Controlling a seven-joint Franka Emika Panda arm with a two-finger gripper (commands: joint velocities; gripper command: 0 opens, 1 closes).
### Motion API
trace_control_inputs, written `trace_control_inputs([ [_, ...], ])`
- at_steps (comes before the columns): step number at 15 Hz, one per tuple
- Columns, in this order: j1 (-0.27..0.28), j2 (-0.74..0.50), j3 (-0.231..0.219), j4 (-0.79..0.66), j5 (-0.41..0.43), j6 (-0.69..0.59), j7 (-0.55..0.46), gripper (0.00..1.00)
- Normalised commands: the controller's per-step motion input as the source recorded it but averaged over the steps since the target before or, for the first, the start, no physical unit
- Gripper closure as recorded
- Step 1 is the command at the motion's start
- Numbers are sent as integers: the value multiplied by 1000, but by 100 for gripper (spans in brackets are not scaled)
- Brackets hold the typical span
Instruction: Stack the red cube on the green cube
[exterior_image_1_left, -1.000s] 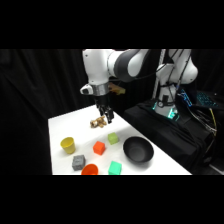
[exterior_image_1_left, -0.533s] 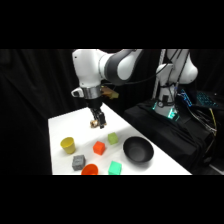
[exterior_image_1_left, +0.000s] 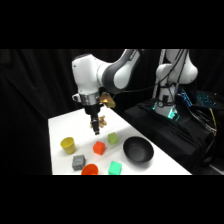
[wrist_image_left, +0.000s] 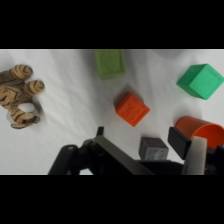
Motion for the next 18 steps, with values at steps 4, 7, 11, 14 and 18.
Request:
trace_control_inputs([
  [4,140,58,-98,-90,38,245,387,0],
  [7,190,126,-91,-75,82,306,440,0],
  [11,232,198,-90,63,155,276,425,0],
  [14,269,120,-169,73,82,215,481,0],
  [18,199,8,-197,-14,26,139,492,0],
])
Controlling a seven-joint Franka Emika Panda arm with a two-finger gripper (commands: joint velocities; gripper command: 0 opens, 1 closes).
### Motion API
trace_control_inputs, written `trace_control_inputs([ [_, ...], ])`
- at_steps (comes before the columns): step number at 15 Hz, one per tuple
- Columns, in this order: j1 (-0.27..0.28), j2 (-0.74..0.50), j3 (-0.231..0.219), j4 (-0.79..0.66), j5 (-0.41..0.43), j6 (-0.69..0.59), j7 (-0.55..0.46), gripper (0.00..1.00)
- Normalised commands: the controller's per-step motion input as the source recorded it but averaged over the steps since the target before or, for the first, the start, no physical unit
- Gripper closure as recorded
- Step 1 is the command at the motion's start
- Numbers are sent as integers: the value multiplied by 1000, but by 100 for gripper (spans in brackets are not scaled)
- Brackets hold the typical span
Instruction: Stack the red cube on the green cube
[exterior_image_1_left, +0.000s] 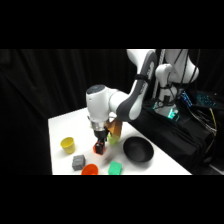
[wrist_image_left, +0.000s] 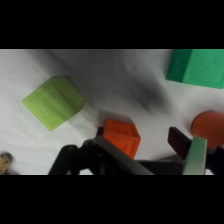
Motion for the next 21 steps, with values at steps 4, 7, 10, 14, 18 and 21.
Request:
trace_control_inputs([
  [4,100,-50,-125,-43,-3,100,381,0],
  [7,59,-63,-76,-42,-10,89,289,0],
  [10,49,-31,-62,-42,-29,124,253,0],
  [14,60,50,-71,7,-74,175,227,0],
  [18,72,106,-96,48,-109,221,180,0],
  [21,43,172,-118,139,-96,175,119,0],
])
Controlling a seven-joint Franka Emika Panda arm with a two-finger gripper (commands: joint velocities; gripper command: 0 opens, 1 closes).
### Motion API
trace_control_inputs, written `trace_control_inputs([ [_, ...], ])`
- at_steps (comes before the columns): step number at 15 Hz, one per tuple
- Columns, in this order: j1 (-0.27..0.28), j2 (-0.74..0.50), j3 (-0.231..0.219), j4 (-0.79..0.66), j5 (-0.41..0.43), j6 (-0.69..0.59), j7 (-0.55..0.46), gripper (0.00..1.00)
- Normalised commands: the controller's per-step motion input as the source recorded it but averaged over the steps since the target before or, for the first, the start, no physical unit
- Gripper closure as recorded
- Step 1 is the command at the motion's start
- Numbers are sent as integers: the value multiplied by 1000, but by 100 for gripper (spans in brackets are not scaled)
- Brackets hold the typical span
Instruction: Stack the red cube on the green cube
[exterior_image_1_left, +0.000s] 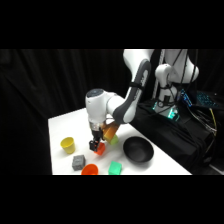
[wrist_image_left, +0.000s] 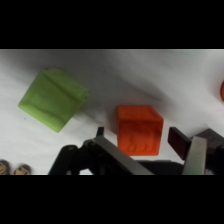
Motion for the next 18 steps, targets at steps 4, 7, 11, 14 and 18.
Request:
trace_control_inputs([
  [4,3,192,-58,189,-37,133,53,0],
  [7,45,118,0,163,6,94,44,35],
  [11,91,3,-20,74,-7,57,76,66],
  [14,55,-71,-33,-17,-10,49,67,66],
  [18,28,-216,4,-130,-25,-74,-30,66],
])
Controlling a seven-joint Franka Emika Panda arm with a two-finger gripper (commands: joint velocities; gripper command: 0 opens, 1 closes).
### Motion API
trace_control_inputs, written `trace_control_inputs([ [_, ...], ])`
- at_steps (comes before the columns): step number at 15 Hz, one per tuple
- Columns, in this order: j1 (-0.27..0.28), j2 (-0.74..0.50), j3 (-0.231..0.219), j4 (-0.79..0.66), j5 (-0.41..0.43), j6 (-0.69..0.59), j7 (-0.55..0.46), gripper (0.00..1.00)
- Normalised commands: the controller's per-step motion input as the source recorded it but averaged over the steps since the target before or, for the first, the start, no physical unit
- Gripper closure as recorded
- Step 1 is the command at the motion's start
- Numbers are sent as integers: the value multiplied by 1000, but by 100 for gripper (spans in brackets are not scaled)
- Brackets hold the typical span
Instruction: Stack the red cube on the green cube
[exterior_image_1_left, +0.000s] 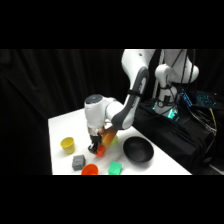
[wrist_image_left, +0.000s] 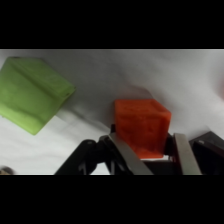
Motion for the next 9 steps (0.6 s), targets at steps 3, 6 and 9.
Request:
trace_control_inputs([
  [3,88,-459,12,-295,-100,-217,-61,66],
  [6,69,-586,72,-358,-143,-299,-85,66],
  [9,19,-536,110,-287,-166,-310,-71,66],
])
